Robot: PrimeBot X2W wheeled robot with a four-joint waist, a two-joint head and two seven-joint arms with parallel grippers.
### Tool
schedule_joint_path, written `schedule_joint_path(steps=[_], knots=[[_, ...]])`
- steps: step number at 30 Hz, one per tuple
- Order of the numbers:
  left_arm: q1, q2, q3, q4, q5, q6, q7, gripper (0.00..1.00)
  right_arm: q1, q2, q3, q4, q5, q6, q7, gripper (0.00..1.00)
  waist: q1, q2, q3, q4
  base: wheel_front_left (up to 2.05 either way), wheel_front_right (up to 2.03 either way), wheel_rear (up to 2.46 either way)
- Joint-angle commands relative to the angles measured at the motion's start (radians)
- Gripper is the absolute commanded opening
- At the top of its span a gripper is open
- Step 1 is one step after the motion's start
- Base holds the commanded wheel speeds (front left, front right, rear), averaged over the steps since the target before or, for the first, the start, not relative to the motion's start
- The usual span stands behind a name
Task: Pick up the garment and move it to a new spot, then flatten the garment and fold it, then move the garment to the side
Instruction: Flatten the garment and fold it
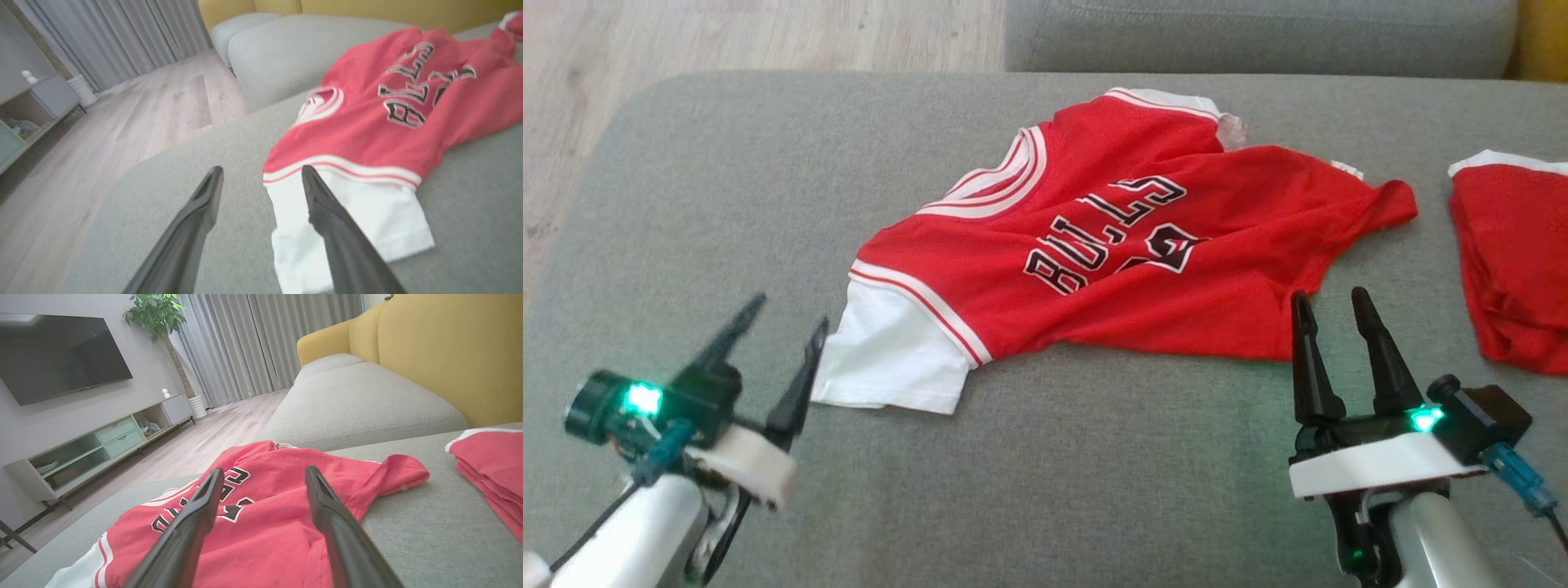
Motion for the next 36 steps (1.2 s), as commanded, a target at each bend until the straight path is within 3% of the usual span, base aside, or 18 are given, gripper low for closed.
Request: schedule_joint_path(steps=[1,7,16,24,27,32,36], knots=[[-0.061,0.023,0.08,-0.055,-0.014,0.039,-0.028,1.0,-0.01,-0.004,0.019,-0.034,-0.006,0.007,-0.011,1.0,0.0001,-0.0001,-0.013,-0.006,0.0,0.0,0.0],[-0.051,-0.112,0.254,-0.158,-0.187,0.128,-0.097,1.0,-0.001,-0.004,-0.007,-0.049,-0.004,0.007,-0.011,1.0,0.0001,-0.0001,-0.045,-0.024,0.0,0.0,0.0],[0.051,-0.244,0.357,-0.243,-0.178,0.158,-0.114,1.0,0.008,-0.004,-0.026,-0.085,-0.013,0.007,-0.011,1.0,0.0001,-0.0001,-0.058,-0.053,0.0,0.0,0.0],[0.182,-0.377,0.404,-0.238,-0.133,0.103,-0.115,1.0,0.019,-0.004,-0.018,-0.097,-0.015,0.007,-0.011,1.0,0.0001,-0.0001,-0.054,-0.058,0.0,0.0,0.0],[0.194,-0.397,0.421,-0.224,-0.107,0.074,-0.115,1.0,0.017,-0.004,-0.011,-0.1,-0.016,0.007,-0.011,1.0,0.0001,-0.0001,-0.046,-0.063,0.0,0.0,0.0],[0.127,-0.378,0.412,-0.185,-0.064,0.018,-0.109,1.0,0.001,-0.004,0.005,-0.105,-0.02,0.007,-0.011,1.0,0.0001,-0.0001,-0.01,-0.088,0.0,0.0,0.0],[-0.045,-0.317,0.354,-0.141,-0.026,-0.06,-0.006,1.0,-0.022,-0.004,0.014,-0.114,-0.022,0.007,-0.011,1.0,0.0001,-0.0001,0.043,-0.115,0.0,0.0,0.0]])
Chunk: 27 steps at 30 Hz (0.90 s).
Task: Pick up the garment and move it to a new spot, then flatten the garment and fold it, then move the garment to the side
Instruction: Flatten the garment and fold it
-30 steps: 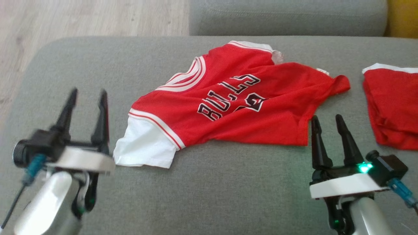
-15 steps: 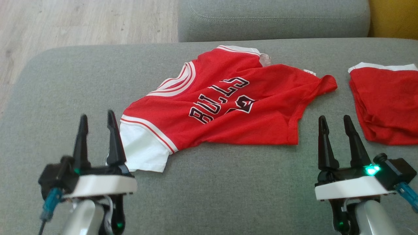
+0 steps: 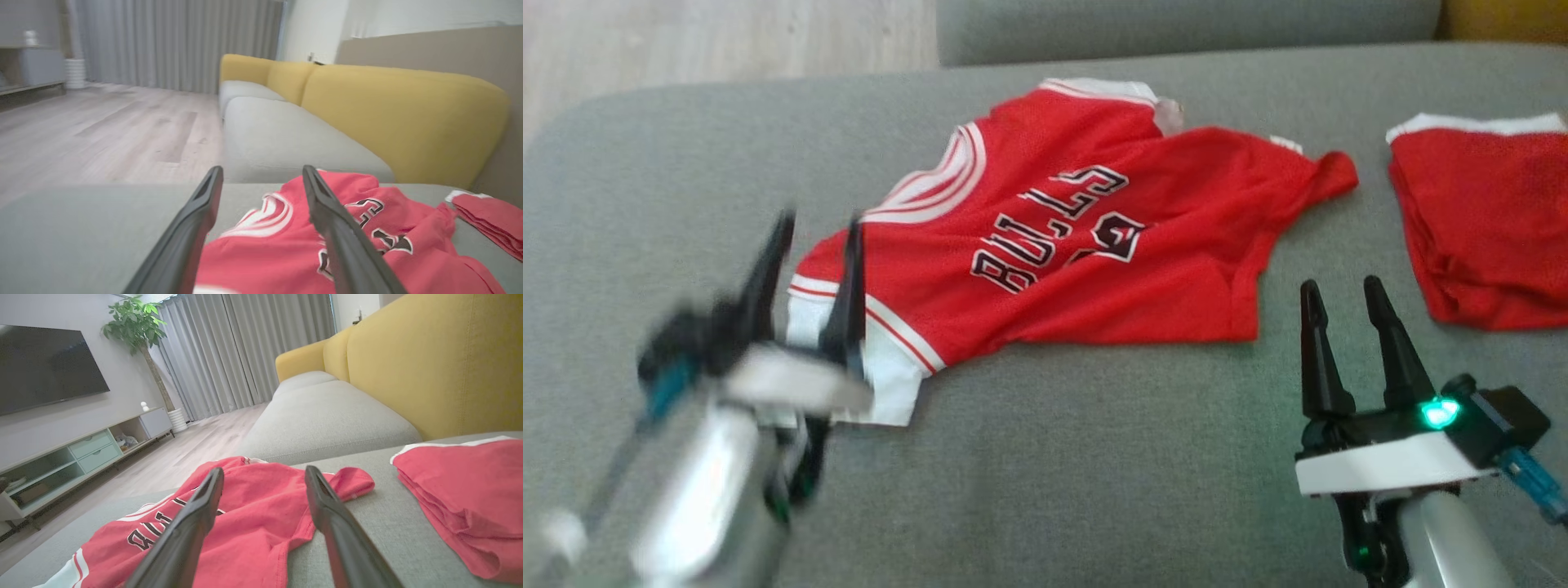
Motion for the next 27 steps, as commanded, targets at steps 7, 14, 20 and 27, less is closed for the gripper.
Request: schedule_joint_path(steps=[7,14,20,27], knots=[[-0.463,0.142,-0.024,0.089,-0.049,-0.125,0.287,1.0,-0.088,-0.004,0.048,-0.045,0.011,0.007,-0.011,1.0,0.0,-0.0001,0.126,-0.093,0.0,0.0,0.0],[-0.697,0.227,-0.256,0.201,-0.154,-0.137,0.557,1.0,-0.121,-0.004,0.079,-0.058,0.037,0.007,-0.011,1.0,0.0,-0.0001,0.217,-0.169,0.0,0.0,0.0],[-0.782,0.28,-0.419,0.229,-0.283,-0.137,0.651,1.0,-0.14,-0.004,0.091,-0.061,0.053,0.007,-0.011,1.0,0.0,-0.0001,0.267,-0.216,0.0,0.0,0.0],[-0.873,0.339,-0.58,0.26,-0.387,-0.137,0.689,1.0,-0.15,-0.004,0.106,-0.064,0.075,0.007,-0.011,1.0,0.0,-0.0001,0.314,-0.271,0.0,0.0,0.0]])
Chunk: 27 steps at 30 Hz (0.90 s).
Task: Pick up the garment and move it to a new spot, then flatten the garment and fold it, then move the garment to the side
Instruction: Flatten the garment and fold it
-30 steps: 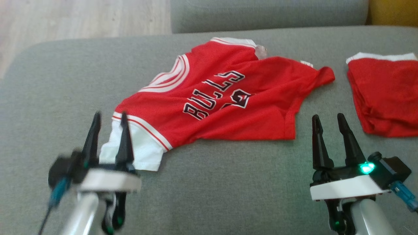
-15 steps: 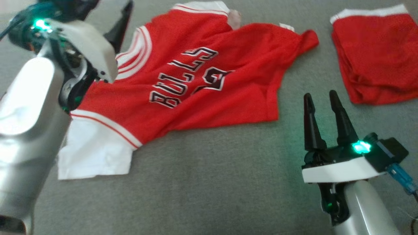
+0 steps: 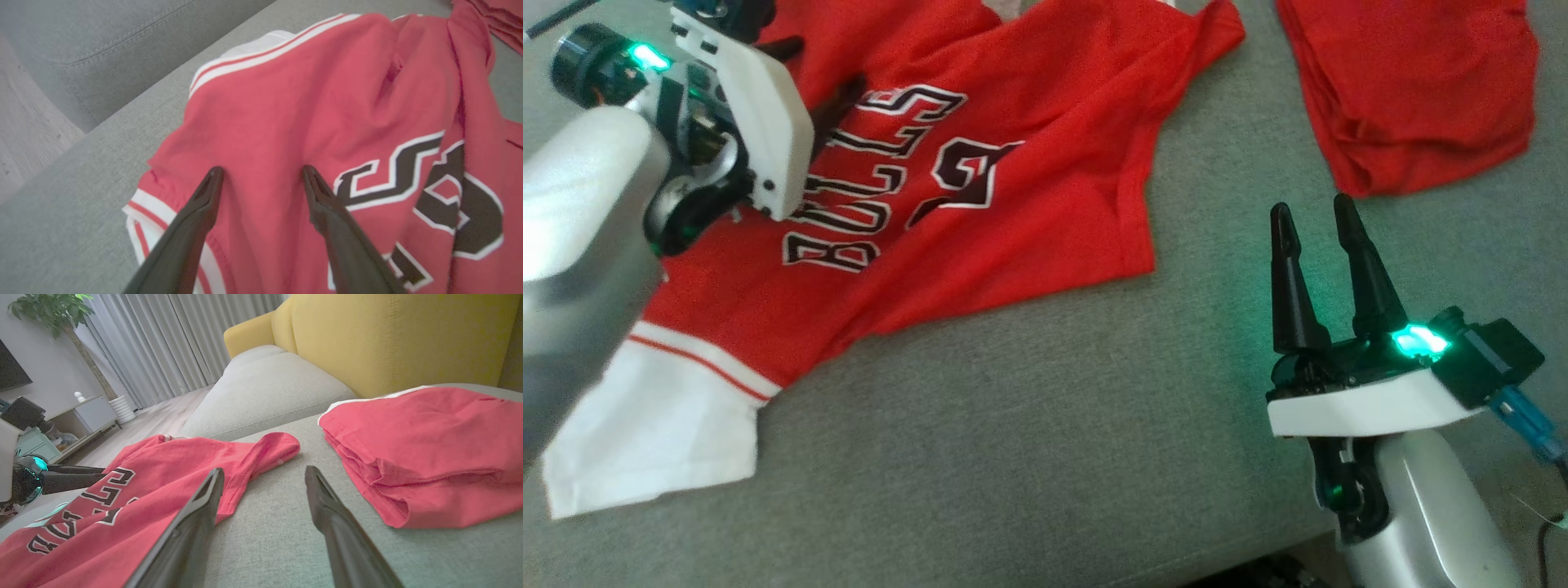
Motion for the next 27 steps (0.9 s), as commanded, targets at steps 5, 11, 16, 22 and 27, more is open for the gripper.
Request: schedule_joint_path(steps=[5,11,16,22,27], knots=[[-0.111,0.073,-0.05,0.035,0.002,0.002,-0.011,1.0,-0.017,-0.004,0.027,-0.038,0.022,0.007,-0.009,1.0,-0.0002,0.0,0.041,-0.05,0.0,0.0,0.0],[-0.155,0.066,-0.094,0.147,-0.015,0.002,-0.057,0.0,-0.018,-0.004,0.027,-0.046,0.037,0.007,-0.009,1.0,-0.0002,0.0,0.059,-0.074,0.0,0.0,0.0],[-0.202,0.045,-0.061,0.266,0.022,0.049,-0.185,0.0,-0.018,-0.004,0.024,-0.05,0.04,0.007,-0.009,1.0,-0.0002,0.0,0.067,-0.076,0.0,0.0,0.0],[-0.262,0.033,-0.01,0.409,0.055,0.157,-0.342,0.0,-0.018,-0.004,0.026,-0.046,0.031,0.007,-0.009,1.0,-0.0002,0.0,0.067,-0.06,0.0,0.0,0.0],[-0.282,0.033,0.017,0.522,0.053,0.213,-0.402,0.0,-0.018,-0.004,0.031,-0.038,0.022,0.007,-0.009,1.0,-0.0002,0.0,0.062,-0.045,0.0,0.0,0.0]])
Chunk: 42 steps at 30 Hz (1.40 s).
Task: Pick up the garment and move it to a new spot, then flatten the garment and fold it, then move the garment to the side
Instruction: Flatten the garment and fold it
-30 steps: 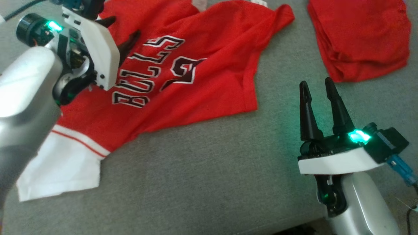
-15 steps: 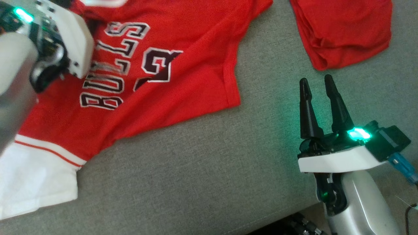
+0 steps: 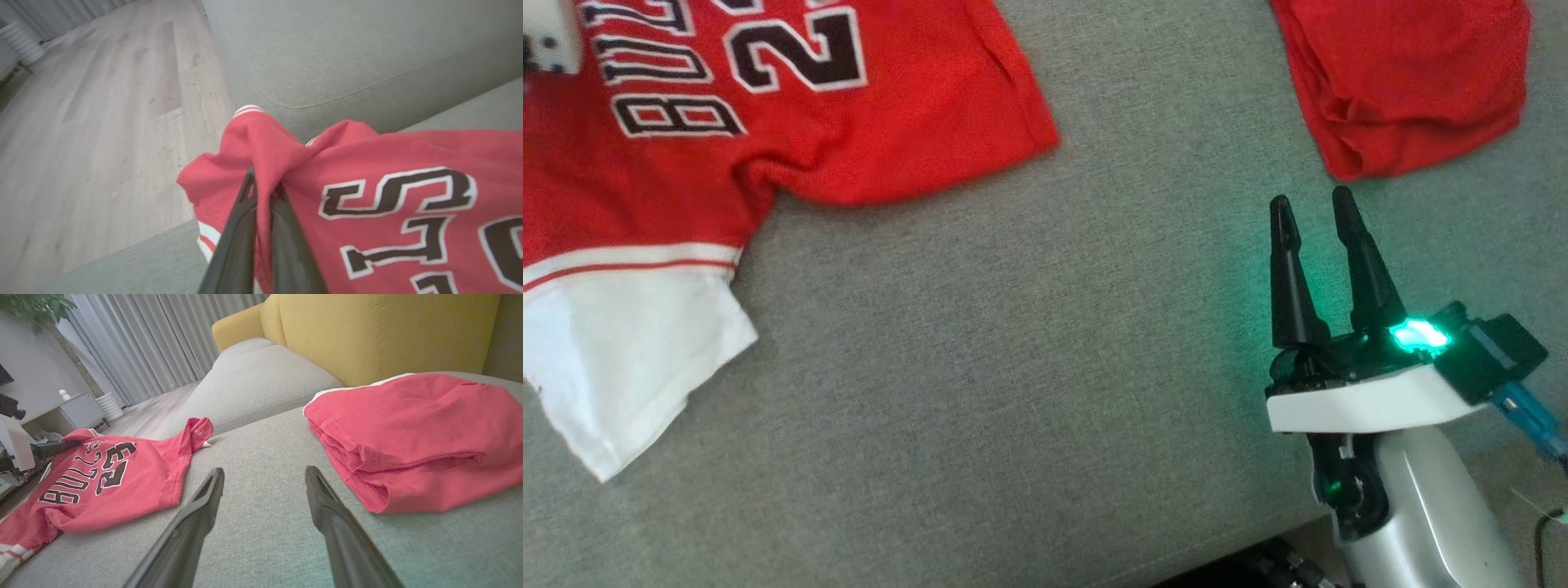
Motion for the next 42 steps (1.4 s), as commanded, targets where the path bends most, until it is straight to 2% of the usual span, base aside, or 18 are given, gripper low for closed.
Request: schedule_joint_path(steps=[1,4,5,6,10,16,25,30,36,39,42], knots=[[-0.048,0.034,0.038,0.015,0.001,0.014,-0.018,0.0,-0.009,-0.004,0.021,-0.024,-0.008,0.007,-0.009,1.0,0.0,0.0,-0.004,0.006,0.0,0.0,0.0],[-0.036,0.023,0.039,0.061,-0.006,0.013,-0.025,0.0,-0.009,-0.004,0.019,-0.019,-0.014,0.007,-0.009,1.0,0.0,0.0,-0.01,0.017,0.0,0.0,0.0],[-0.034,0.018,0.04,0.072,-0.008,0.013,-0.033,0.47,-0.009,-0.004,0.018,-0.019,-0.016,0.007,-0.009,1.0,0.0,0.0,-0.011,0.022,0.0,0.0,0.0],[-0.031,0.01,0.044,0.079,-0.013,0.01,-0.044,1.0,-0.01,-0.004,0.016,-0.018,-0.018,0.007,-0.009,1.0,0.0,0.0,-0.013,0.028,0.0,0.0,0.0],[-0.023,-0.015,0.046,0.097,-0.021,-0.006,-0.074,1.0,-0.012,-0.004,0.008,-0.015,-0.029,0.007,-0.009,1.0,0.0,0.0,-0.024,0.048,0.0,0.0,0.0],[-0.001,-0.049,0.054,0.103,-0.028,-0.03,-0.19,1.0,-0.012,-0.004,-0.021,-0.011,-0.048,0.007,-0.009,1.0,0.0,0.0,-0.071,0.092,0.0,0.0,0.0],[0.114,-0.084,0.081,0.044,-0.046,-0.03,-0.381,1.0,0.015,-0.004,-0.076,0.0,-0.096,0.007,-0.009,1.0,0.0,0.0,-0.197,0.215,0.0,0.0,0.0],[0.261,-0.081,0.144,-0.116,-0.057,0.027,-0.406,1.0,0.044,-0.004,-0.098,0.01,-0.114,0.007,-0.009,1.0,0.0,0.0,-0.264,0.295,0.0,0.0,0.0],[0.578,-0.07,0.318,-0.515,0.005,0.163,-0.407,1.0,0.075,-0.004,-0.105,0.018,-0.128,0.007,-0.009,1.0,0.0,0.0,-0.323,0.37,0.0,0.0,0.0],[0.754,-0.08,0.38,-0.685,0.059,0.216,-0.407,1.0,0.088,-0.004,-0.102,0.022,-0.13,0.007,-0.009,1.0,0.0,0.0,-0.346,0.388,0.0,0.0,0.0],[0.906,-0.11,0.442,-0.804,0.11,0.247,-0.407,1.0,0.099,-0.004,-0.098,0.027,-0.13,0.007,-0.009,1.0,0.0,0.0,-0.368,0.395,0.0,0.0,0.0]])
